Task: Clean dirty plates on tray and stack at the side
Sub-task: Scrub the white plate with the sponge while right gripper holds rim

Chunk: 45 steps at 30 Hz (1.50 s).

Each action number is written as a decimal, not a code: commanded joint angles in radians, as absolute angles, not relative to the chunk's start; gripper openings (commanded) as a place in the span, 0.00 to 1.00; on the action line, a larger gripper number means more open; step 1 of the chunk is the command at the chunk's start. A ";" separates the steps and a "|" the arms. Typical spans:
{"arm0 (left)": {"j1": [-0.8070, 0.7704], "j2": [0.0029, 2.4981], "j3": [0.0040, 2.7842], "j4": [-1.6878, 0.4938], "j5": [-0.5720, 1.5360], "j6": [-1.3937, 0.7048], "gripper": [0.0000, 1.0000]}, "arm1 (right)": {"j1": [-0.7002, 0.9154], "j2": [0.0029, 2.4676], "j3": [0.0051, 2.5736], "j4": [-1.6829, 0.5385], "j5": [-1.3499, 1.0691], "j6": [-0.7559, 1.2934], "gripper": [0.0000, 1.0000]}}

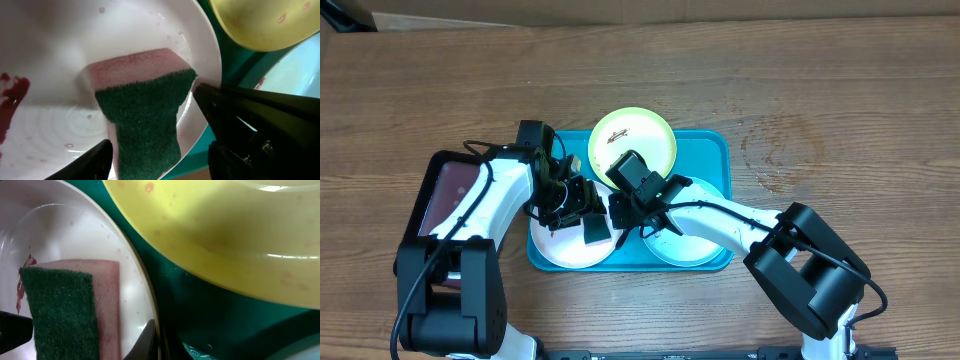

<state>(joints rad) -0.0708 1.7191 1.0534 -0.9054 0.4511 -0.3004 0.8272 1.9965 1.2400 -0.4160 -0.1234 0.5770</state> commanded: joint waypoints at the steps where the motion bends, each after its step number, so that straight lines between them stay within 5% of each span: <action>1: -0.073 1.730 1.047 -0.902 0.429 -0.330 0.62 | 0.829 2.007 1.259 -0.414 -0.133 0.577 0.04; 20: -0.073 1.730 0.969 -0.831 0.442 -0.364 0.53 | 0.829 2.007 1.259 -0.412 -0.132 0.577 0.04; 25: -0.073 1.730 0.969 -0.807 0.438 -0.371 0.35 | 0.829 2.007 1.259 -0.408 -0.132 0.577 0.04; 35: -0.073 1.730 0.937 -0.744 0.429 -0.382 0.34 | 0.829 2.007 1.259 -0.409 -0.132 0.577 0.04; 45: -0.071 1.730 0.864 -0.722 0.016 -0.439 0.05 | 0.829 2.007 1.259 -0.413 -0.132 0.576 0.04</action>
